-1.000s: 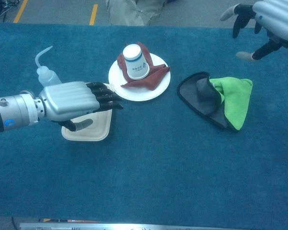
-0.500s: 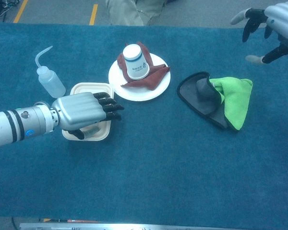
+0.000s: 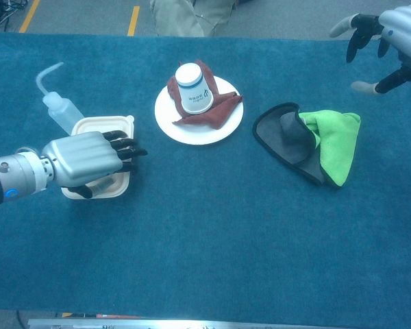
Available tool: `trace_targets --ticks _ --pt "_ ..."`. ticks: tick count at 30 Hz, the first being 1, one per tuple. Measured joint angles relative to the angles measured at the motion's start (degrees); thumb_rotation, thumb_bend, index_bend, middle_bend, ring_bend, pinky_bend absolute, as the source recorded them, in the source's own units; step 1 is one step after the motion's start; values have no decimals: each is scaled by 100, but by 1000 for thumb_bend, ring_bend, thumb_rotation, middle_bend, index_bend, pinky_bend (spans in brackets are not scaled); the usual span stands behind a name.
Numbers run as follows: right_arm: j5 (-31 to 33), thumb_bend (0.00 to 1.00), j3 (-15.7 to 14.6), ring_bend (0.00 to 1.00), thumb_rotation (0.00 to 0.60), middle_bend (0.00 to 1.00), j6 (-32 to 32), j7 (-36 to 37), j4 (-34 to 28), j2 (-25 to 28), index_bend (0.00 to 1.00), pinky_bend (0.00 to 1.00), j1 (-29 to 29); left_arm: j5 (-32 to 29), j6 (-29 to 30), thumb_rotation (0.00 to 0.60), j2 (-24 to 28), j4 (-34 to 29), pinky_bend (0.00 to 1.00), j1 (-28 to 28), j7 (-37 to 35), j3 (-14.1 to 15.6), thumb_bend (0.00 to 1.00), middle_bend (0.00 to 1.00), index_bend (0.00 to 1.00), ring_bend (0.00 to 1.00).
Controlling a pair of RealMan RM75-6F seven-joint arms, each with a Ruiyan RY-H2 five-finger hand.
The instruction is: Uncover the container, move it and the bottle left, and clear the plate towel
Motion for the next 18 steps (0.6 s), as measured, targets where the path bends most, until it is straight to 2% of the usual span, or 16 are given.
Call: trace_targets --ticks 6,11,18 --pt "-66 230 -10 313 600 434 11 -76 -92 27 204 426 -40 50 127 496 141 -128 26 49 -29 96 558 0 204 0" --pt "-137 230 -30 313 600 434 10 -62 -115 56 204 425 -91 241 215 420 270 -342 24 85 -190 119 558 0 108 0" --pt "-87 230 -6 313 600 434 -49 -32 -59 49 204 425 -110 515 389 409 529 -667 24 141 -380 113 558 0 101 0"
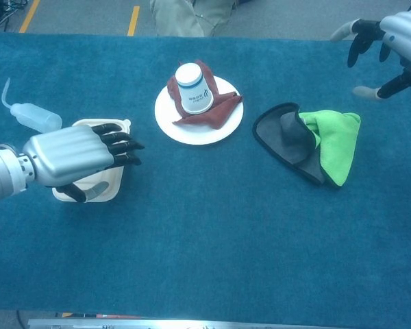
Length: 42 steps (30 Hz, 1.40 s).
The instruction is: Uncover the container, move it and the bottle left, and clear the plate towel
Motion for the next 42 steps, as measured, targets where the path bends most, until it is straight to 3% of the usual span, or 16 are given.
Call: trace_targets --ticks 10,15,21,32,42 --pt "18 230 7 313 600 434 -19 -27 -5 29 204 425 -50 -101 16 416 104 7 25 36 -58 -12 558 0 101 0" --pt "53 230 -10 313 600 434 -126 -99 59 28 204 425 -29 -72 201 482 249 -53 24 105 -186 -73 558 0 101 0" --pt "34 228 -15 313 600 434 -236 -238 209 -4 204 425 43 7 633 505 571 -152 23 322 -577 -199 558 0 101 0" --pt "210 11 74 276 600 389 -494 -516 519 -248 204 420 279 206 1305 513 1148 -195 25 863 -1264 -342 558 0 102 0" --pt "512 0 320 239 600 342 -727 -778 488 -450 192 403 655 311 1533 516 1387 -146 24 1230 -1566 -396 558 0 102 0"
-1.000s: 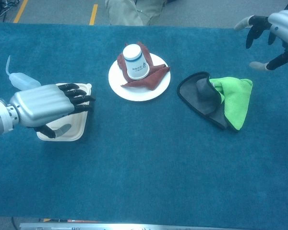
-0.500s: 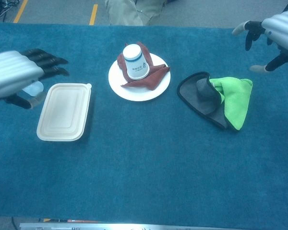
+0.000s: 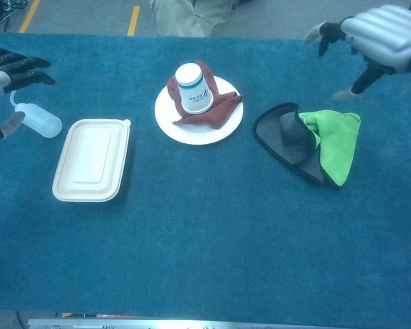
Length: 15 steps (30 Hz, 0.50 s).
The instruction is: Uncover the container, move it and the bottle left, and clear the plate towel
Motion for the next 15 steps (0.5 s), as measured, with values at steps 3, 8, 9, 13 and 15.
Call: trace_targets --ticks 3,8,9,13,15 --pt "140 0 62 233 600 336 -115 -112 -21 -63 192 401 147 72 71 521 51 -27 23 92 -28 -8 558 0 101 0" --pt "487 0 208 230 600 334 -321 -345 -27 -283 192 396 496 216 189 517 133 -99 25 249 -61 -15 558 0 101 0" --pt "560 0 233 227 600 334 -356 -407 -22 -336 192 392 570 242 209 519 148 -112 24 279 -65 -12 558 0 101 0" --pt "911 0 323 223 600 333 -479 -705 30 -579 192 386 884 363 315 520 245 -181 24 441 -78 28 558 0 102 0" --pt "1133 0 363 223 600 333 -525 -880 83 -728 192 386 1064 414 372 521 294 -211 24 522 -87 51 558 0 102 0"
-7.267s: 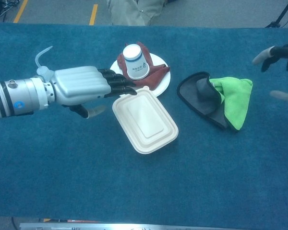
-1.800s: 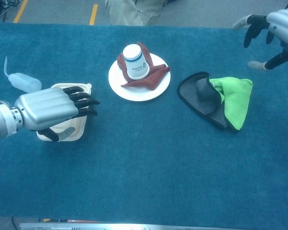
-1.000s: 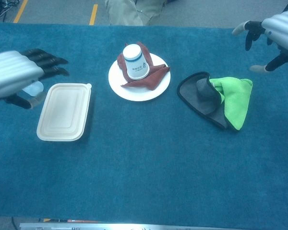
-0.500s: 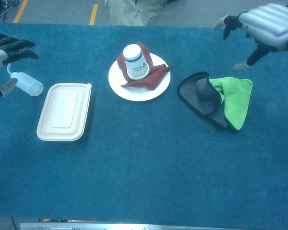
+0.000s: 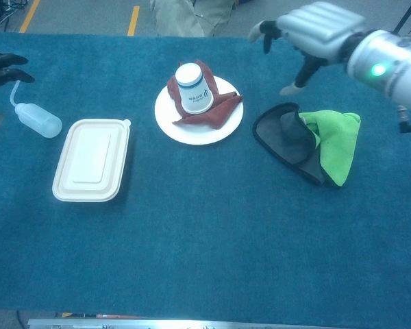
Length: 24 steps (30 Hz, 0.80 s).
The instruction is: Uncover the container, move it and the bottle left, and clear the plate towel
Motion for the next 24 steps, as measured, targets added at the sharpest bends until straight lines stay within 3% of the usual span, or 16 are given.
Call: trace_targets --ticks 14,24 --pt "1545 0 154 217 600 332 64 -1066 785 -1236 192 319 1242 445 420 522 363 -147 24 619 -182 147 557 0 102 0" --pt "2176 0 138 186 600 302 337 -1418 1277 -1748 177 298 1672 687 492 522 460 -173 24 867 -259 155 558 0 101 0"
